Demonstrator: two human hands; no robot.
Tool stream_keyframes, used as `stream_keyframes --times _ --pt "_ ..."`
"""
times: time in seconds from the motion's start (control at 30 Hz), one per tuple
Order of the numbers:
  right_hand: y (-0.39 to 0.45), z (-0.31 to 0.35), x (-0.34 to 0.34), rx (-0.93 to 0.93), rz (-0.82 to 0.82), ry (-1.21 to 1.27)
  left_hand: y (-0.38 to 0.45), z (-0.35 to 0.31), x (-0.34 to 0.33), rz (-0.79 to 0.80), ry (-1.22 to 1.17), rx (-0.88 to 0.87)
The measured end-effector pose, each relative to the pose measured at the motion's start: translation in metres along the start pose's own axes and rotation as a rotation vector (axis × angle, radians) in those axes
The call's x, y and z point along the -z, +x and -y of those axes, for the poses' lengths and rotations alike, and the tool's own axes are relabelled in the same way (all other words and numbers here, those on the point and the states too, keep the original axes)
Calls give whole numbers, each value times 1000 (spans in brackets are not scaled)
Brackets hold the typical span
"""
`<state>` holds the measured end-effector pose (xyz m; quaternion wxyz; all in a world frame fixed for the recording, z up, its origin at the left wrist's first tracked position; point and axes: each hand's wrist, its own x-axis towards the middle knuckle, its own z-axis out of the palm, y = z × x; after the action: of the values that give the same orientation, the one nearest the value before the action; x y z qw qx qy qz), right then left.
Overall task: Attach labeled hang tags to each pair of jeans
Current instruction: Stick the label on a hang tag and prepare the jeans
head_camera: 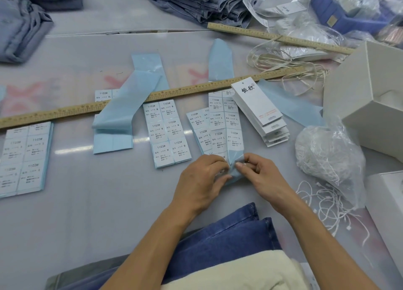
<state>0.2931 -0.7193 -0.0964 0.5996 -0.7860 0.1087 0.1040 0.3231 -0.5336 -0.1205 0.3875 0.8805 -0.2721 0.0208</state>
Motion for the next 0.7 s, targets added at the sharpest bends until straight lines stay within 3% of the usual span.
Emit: stream_keyframes --times 0.27,0.4,0.5,0.57,0.7 --pt "1 -5 0 -12 -38 -4 1 3 9 -9 -121 141" --pt "3 -1 -5 -48 -67 -9 0 18 38 -313 -456 563" --pt "4 4 -7 -66 -64 -20 -10 29 64 -503 -696 739" --pt "3 6 -11 -69 -130 10 -19 29 73 -543 -723 767" --pt "-2 17 -27 96 -429 -77 -26 9 57 -404 -700 750"
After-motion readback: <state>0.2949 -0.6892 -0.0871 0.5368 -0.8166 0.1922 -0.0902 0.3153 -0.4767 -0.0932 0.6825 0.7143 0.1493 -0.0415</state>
